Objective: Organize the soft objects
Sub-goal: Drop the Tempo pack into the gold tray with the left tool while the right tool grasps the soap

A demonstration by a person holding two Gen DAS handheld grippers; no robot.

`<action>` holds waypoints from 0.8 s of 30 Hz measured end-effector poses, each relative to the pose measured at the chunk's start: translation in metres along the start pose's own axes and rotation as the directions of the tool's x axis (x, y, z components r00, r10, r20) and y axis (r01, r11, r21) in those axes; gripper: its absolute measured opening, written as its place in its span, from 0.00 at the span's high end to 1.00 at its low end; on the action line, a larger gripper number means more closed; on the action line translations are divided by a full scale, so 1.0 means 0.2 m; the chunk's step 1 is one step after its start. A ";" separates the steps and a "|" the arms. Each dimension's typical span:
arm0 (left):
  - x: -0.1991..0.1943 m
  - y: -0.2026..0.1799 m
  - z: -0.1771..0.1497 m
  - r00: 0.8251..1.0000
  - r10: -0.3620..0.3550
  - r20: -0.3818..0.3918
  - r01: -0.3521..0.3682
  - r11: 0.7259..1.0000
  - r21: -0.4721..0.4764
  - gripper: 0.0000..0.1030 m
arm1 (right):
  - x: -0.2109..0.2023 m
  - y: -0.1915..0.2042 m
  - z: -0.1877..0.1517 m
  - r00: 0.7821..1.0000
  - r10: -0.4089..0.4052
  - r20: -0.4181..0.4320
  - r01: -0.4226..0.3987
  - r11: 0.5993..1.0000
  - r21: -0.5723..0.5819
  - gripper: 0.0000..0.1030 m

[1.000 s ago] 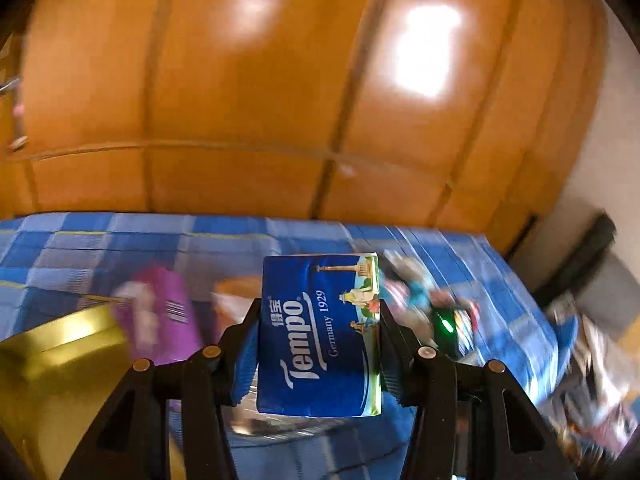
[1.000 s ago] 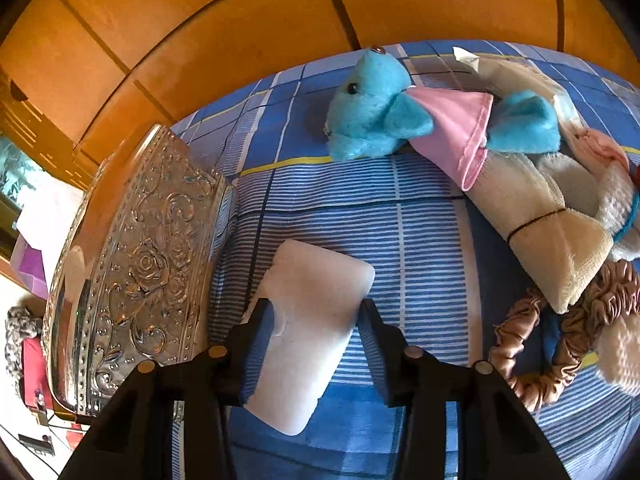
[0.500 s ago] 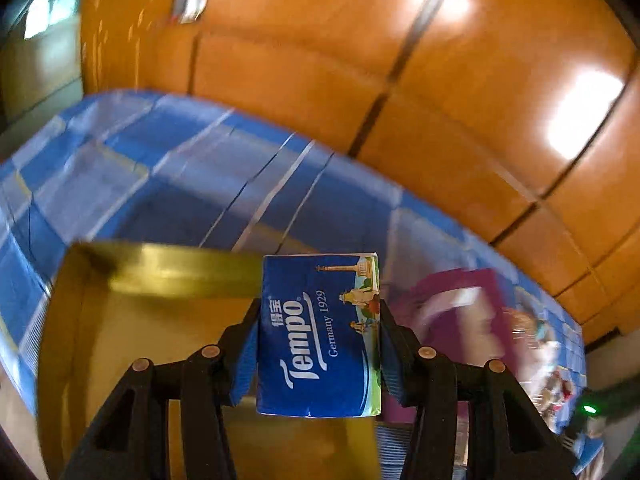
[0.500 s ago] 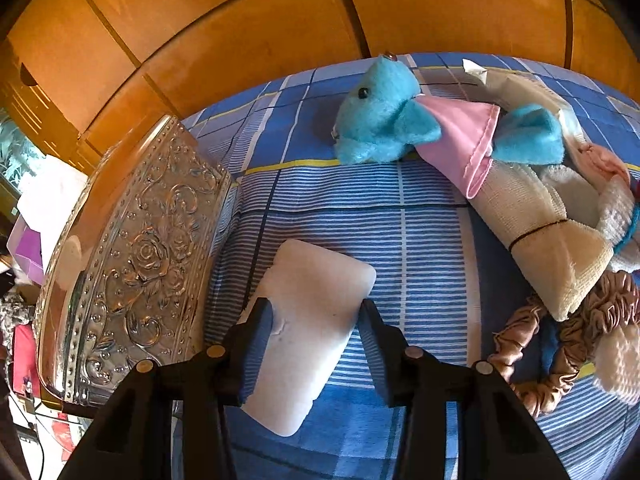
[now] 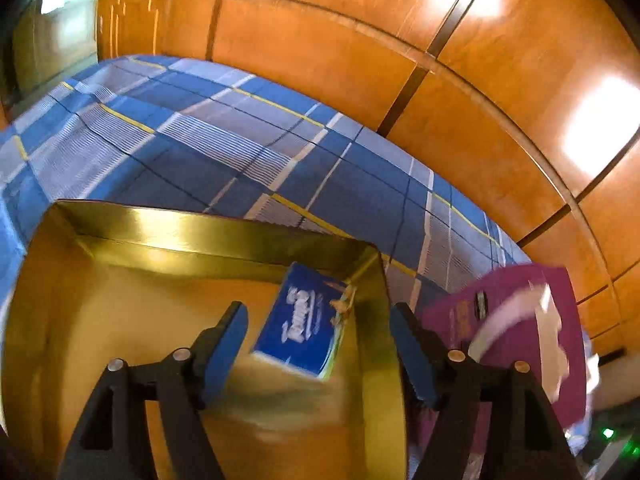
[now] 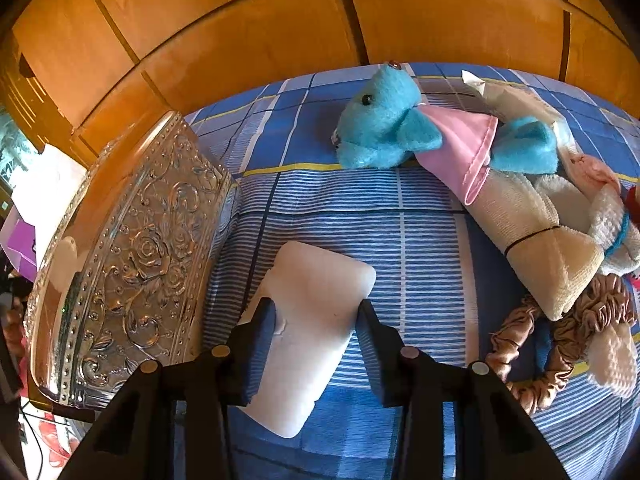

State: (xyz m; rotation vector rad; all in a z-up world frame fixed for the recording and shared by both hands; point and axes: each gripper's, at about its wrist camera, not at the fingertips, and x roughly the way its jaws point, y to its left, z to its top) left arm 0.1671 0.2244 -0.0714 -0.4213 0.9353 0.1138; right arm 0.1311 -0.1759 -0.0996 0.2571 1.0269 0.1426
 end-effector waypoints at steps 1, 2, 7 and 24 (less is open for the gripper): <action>-0.02 0.01 -0.02 1.000 0.012 0.009 -0.012 1.000 0.007 0.24 | 0.00 0.00 0.00 1.000 0.004 0.002 -0.004 1.000 0.006 0.62; -0.06 0.01 -0.05 0.999 0.026 0.026 -0.026 0.999 0.022 0.23 | -0.01 -0.01 0.00 1.000 0.008 0.005 -0.008 1.000 0.012 0.64; -0.20 0.02 -0.19 0.994 0.074 0.075 -0.080 0.994 0.080 0.23 | -0.07 -0.02 0.02 0.999 -0.010 0.032 0.009 0.999 0.032 0.74; -0.39 0.05 -0.43 0.994 0.068 0.088 -0.077 0.991 0.106 0.23 | -0.37 -0.08 0.29 0.977 -0.119 0.177 0.111 0.992 0.050 0.80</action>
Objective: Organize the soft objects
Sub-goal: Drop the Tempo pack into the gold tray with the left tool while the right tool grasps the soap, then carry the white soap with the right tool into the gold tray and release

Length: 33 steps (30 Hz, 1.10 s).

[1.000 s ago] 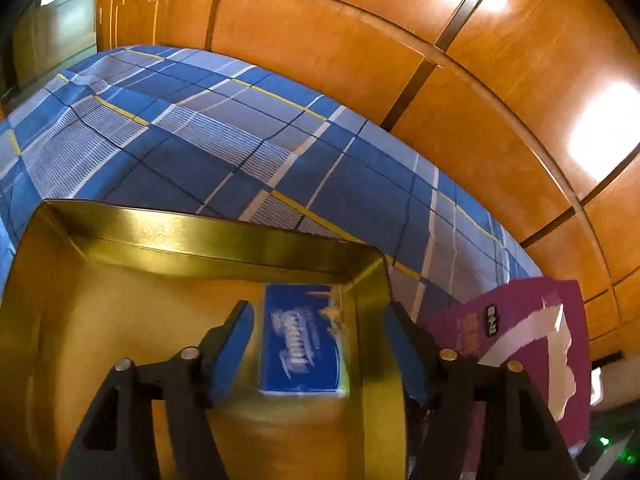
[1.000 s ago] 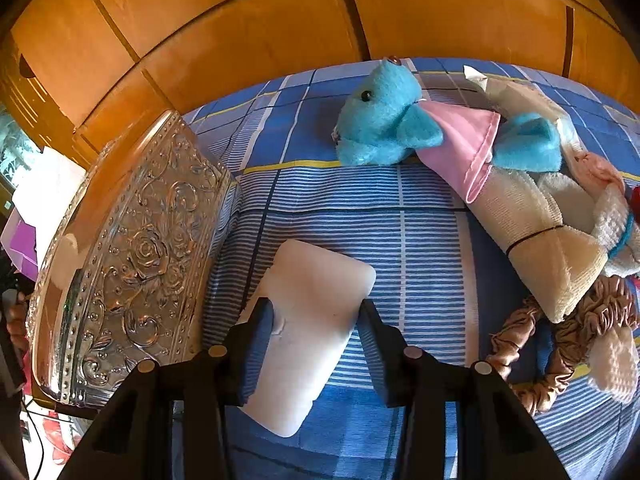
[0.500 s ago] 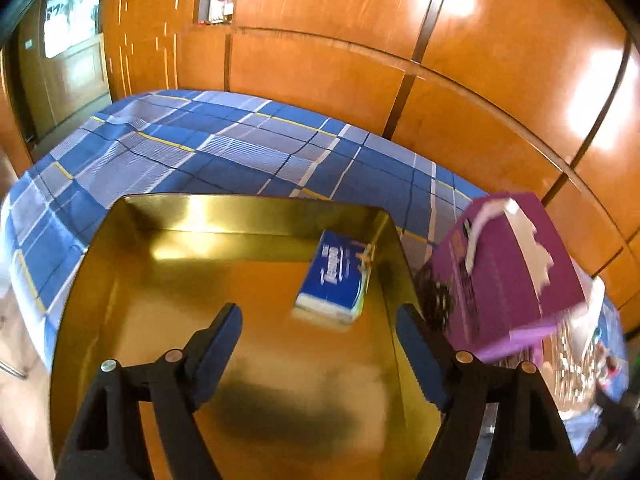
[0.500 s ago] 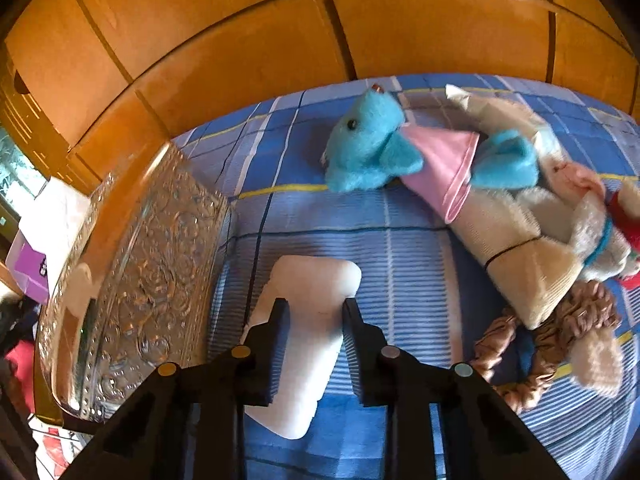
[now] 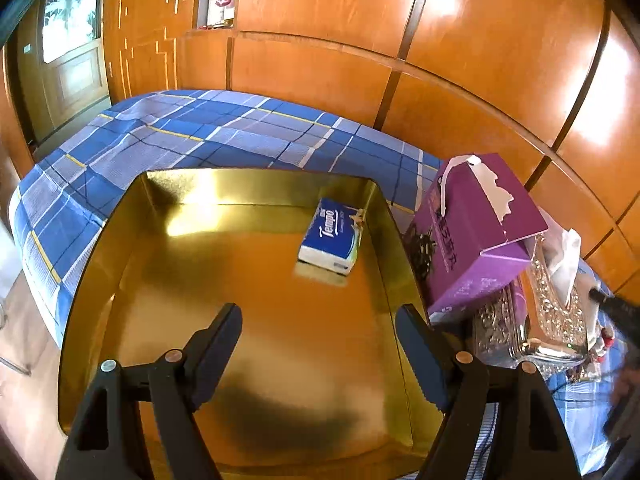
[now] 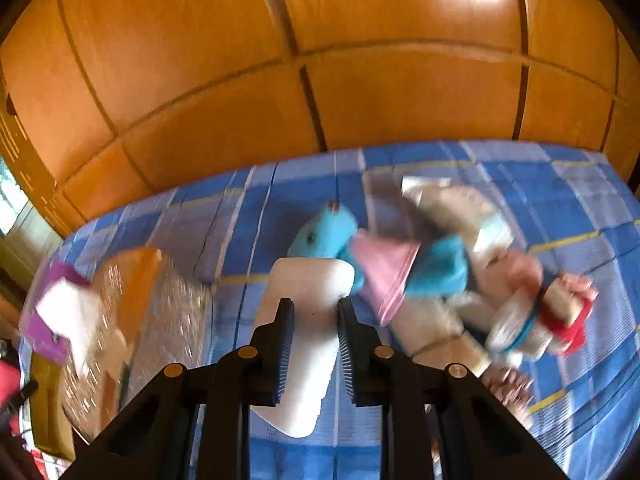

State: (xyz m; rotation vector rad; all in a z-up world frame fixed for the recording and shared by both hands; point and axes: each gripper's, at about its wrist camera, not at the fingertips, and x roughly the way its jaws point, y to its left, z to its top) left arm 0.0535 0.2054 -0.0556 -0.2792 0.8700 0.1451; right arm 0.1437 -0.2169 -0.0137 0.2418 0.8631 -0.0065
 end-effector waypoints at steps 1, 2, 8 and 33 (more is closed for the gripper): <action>0.00 0.00 -0.01 1.000 0.002 0.000 -0.002 1.000 0.000 0.23 | -0.02 0.01 0.04 1.000 0.005 0.014 -0.005 1.000 0.004 0.80; -0.01 0.01 -0.01 1.000 0.002 0.001 -0.002 1.000 0.000 0.23 | -0.04 0.02 0.08 1.000 0.010 0.027 -0.010 1.000 0.005 0.80; -0.04 0.02 -0.03 1.000 0.012 0.017 -0.013 1.000 0.014 0.23 | -0.21 0.25 0.26 0.985 0.134 0.109 -0.127 0.989 -0.072 0.80; -0.15 0.37 -0.03 0.981 0.172 0.091 -0.167 0.984 -0.065 0.23 | 0.00 1.47 -0.45 0.862 0.377 -0.340 -0.501 0.738 -0.452 0.78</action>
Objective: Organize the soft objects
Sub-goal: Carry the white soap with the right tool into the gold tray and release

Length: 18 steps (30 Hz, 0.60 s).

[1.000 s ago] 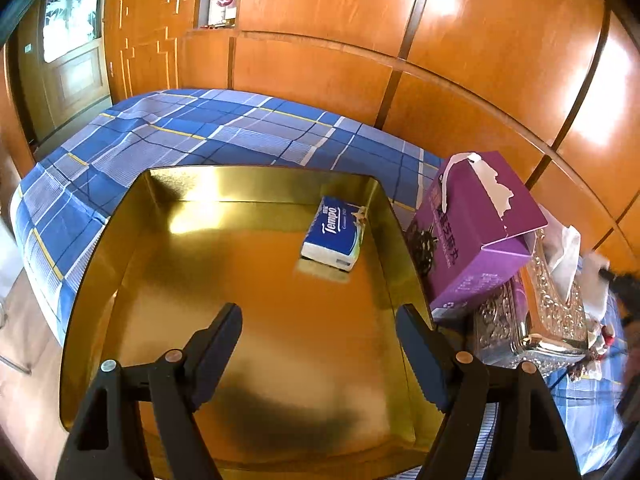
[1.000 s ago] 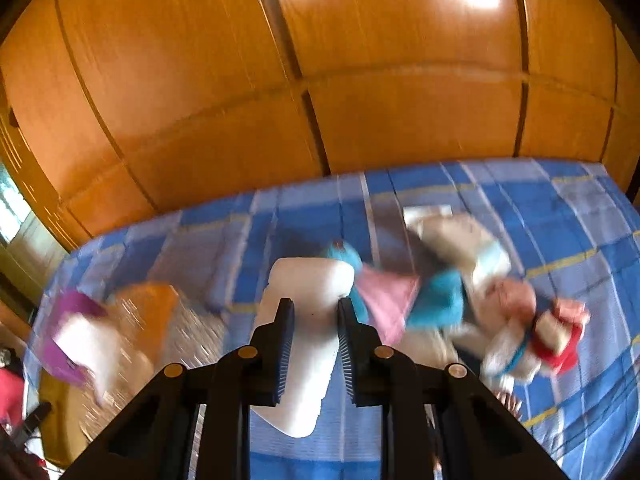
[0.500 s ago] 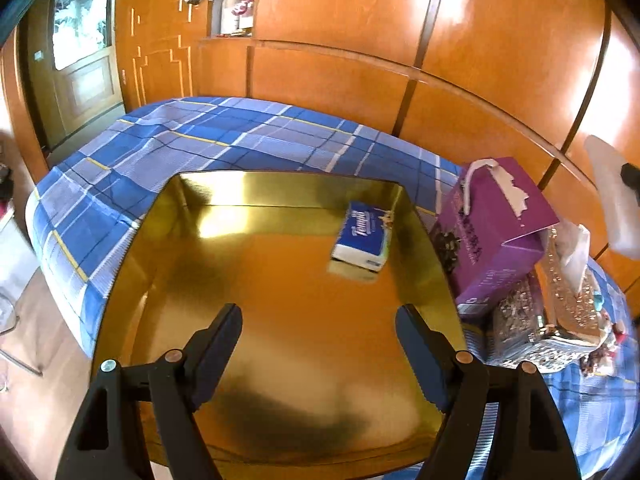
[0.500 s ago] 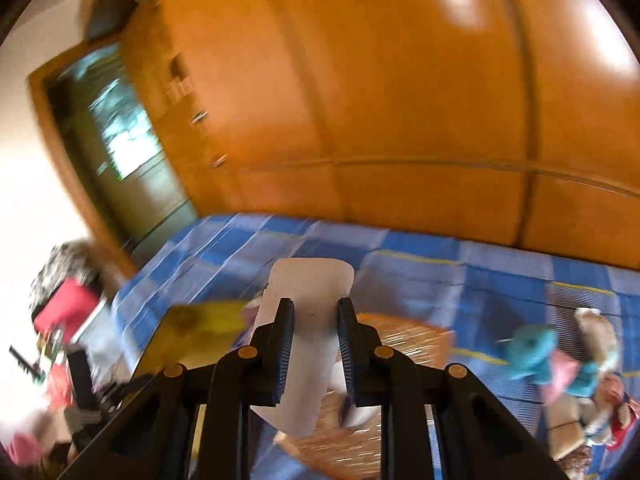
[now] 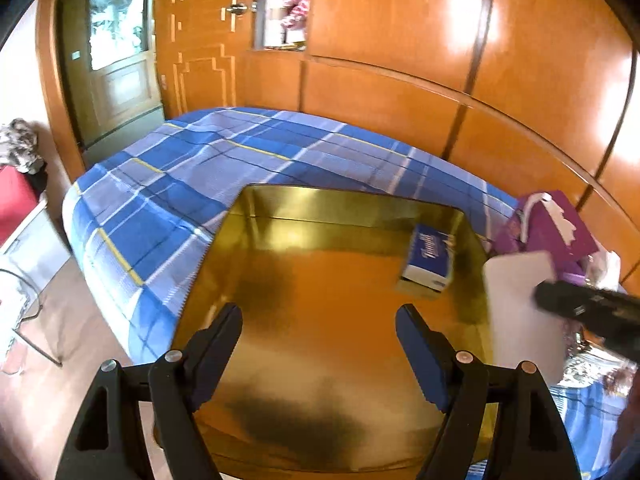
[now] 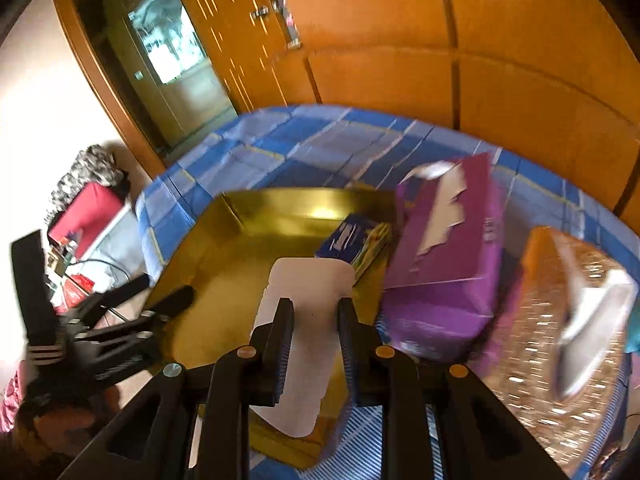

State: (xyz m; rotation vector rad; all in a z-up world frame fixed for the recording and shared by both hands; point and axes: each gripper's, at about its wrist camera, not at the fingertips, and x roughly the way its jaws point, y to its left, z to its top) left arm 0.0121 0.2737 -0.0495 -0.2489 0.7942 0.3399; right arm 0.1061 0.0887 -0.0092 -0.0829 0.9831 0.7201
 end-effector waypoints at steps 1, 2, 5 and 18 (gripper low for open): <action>0.00 0.01 0.00 1.000 -0.001 -0.002 0.001 1.000 -0.004 0.23 | 0.04 0.01 0.00 1.000 -0.018 -0.013 0.018 1.000 -0.006 0.77; 0.01 0.01 0.00 1.000 -0.003 -0.006 0.002 1.000 -0.007 0.23 | 0.08 0.02 0.00 0.999 -0.041 -0.023 0.041 0.999 -0.012 0.74; 0.02 0.01 -0.01 1.000 -0.010 -0.020 0.009 1.000 -0.009 0.23 | 0.18 0.02 0.00 0.997 -0.053 -0.062 0.052 0.999 -0.009 0.73; -0.02 -0.06 -0.02 1.000 -0.017 -0.006 0.017 0.999 0.039 0.21 | 0.00 0.01 -0.08 0.989 -0.145 0.036 0.145 0.989 0.000 0.59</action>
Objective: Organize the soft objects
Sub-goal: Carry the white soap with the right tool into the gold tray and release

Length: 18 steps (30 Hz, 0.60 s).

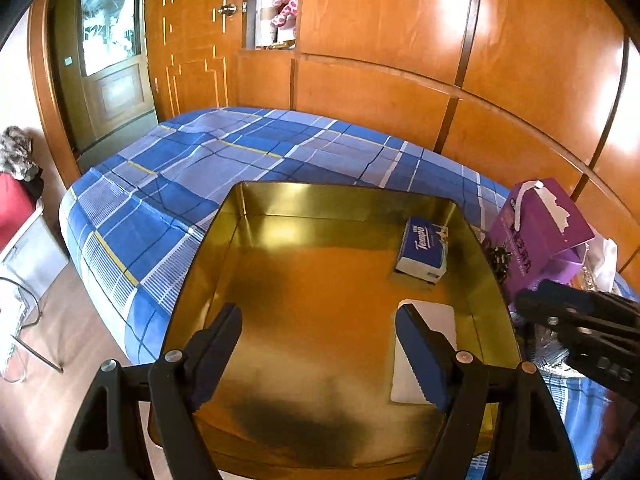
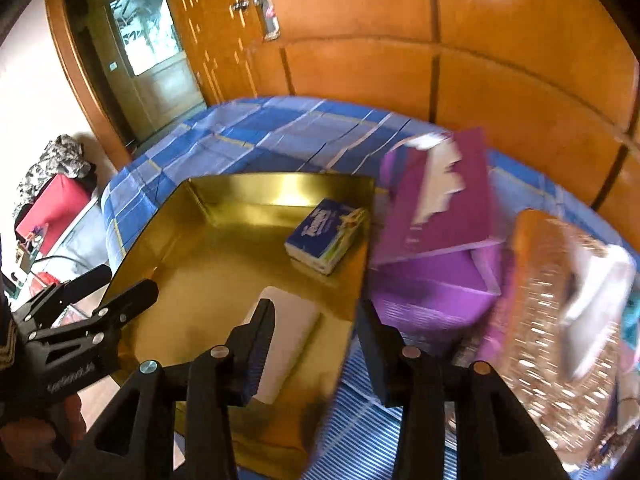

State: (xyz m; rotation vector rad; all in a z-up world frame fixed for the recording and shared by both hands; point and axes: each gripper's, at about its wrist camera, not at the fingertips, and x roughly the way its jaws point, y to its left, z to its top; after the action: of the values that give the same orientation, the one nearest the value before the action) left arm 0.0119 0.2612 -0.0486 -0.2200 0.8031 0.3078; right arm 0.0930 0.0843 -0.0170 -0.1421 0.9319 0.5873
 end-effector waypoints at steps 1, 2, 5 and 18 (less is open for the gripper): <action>-0.01 0.00 0.00 1.000 -0.002 0.001 0.002 1.000 0.002 0.18 | -0.03 -0.01 -0.01 1.000 -0.012 0.014 0.012 1.000 -0.001 0.59; -0.02 -0.01 0.00 1.000 -0.007 0.004 0.007 1.000 0.004 0.17 | -0.07 -0.02 -0.03 0.999 -0.025 0.033 0.025 1.000 -0.001 0.59; -0.05 -0.05 -0.01 1.000 -0.022 0.010 0.022 1.000 0.016 0.17 | -0.15 -0.04 -0.06 0.996 -0.055 0.072 0.055 0.998 0.002 0.59; -0.19 -0.25 -0.04 0.993 -0.110 0.053 0.103 0.988 0.119 0.17 | -0.46 -0.22 -0.22 0.956 -0.197 0.216 0.187 0.980 0.066 0.59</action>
State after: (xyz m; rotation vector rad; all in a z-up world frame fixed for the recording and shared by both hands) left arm -0.0009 0.2045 -0.0229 -0.1434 0.7448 0.1657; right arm 0.0433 -0.0065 0.0229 -0.1226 0.7040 0.3922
